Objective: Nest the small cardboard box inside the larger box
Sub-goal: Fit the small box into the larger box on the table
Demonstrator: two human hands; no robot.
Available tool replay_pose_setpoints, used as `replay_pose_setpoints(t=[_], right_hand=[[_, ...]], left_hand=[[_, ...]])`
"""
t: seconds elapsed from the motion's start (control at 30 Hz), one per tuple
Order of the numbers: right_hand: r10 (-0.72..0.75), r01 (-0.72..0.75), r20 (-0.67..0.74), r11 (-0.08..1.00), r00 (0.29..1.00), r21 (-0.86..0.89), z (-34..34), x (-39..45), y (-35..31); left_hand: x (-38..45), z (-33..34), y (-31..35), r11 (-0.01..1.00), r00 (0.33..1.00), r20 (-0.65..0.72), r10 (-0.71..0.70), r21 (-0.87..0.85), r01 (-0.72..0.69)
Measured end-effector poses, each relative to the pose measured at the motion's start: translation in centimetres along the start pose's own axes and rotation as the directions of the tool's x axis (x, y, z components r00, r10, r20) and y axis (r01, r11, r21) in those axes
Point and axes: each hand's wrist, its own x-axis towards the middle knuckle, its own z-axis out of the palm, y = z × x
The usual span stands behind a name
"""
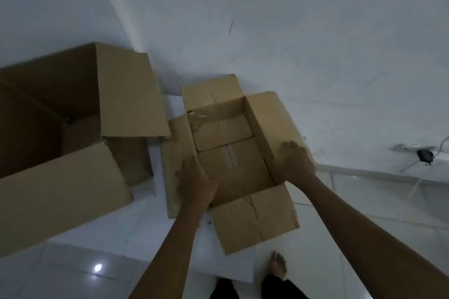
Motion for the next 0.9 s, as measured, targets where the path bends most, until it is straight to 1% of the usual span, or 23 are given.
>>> replay_pose_setpoints(t=[0.03,0.07,0.17,0.27,0.33,0.47,0.6,0.7,0.8,0.9], right_hand=[[0.014,-0.014,0.030,1.000,0.999,-0.019,-0.2,0.3,0.2],[0.016,-0.014,0.049,0.999,0.999,-0.041,-0.4,0.5,0.4],[-0.042,0.050,0.105,0.996,0.994,-0.079,0.5,1.3,1.4],[-0.081,0.088,0.126,0.995,0.989,-0.049,1.3,1.2,1.9],[-0.092,0.102,0.141,0.993,0.986,-0.061,1.5,0.9,2.0],[-0.074,0.079,0.077,0.994,0.994,-0.071,2.3,-1.7,1.0],[0.011,-0.012,0.035,0.999,0.999,0.030,4.2,-5.2,-0.9],[0.013,-0.014,0.022,0.999,1.000,0.033,5.4,-7.3,-2.3],[0.088,-0.086,-0.007,0.987,0.996,0.133,6.9,-9.0,-3.6],[0.085,-0.085,-0.034,0.996,0.996,0.013,8.6,-9.7,-4.1]], left_hand=[[-0.2,0.0,0.3,1.000,1.000,-0.007,-0.028,0.008,0.029],[-0.3,0.1,0.5,0.999,0.998,-0.044,-0.040,0.000,0.040],[-0.5,1.4,0.6,0.997,0.992,-0.110,-0.063,0.044,0.068],[-0.4,2.4,-0.5,0.998,0.985,-0.171,-0.011,0.064,0.023],[-0.3,2.1,-1.5,0.998,0.985,-0.171,0.019,0.063,-0.009],[0.4,0.3,-3.9,0.992,0.981,-0.167,0.094,0.100,-0.078],[2.0,-1.1,-6.2,0.975,0.961,-0.193,0.197,0.139,-0.172],[2.7,-1.8,-7.4,0.976,0.960,-0.185,0.211,0.094,-0.196],[3.2,-1.7,-8.0,0.972,0.953,-0.189,0.236,0.049,-0.231],[3.8,-1.3,-9.5,0.958,0.944,-0.163,0.288,0.031,-0.287]])
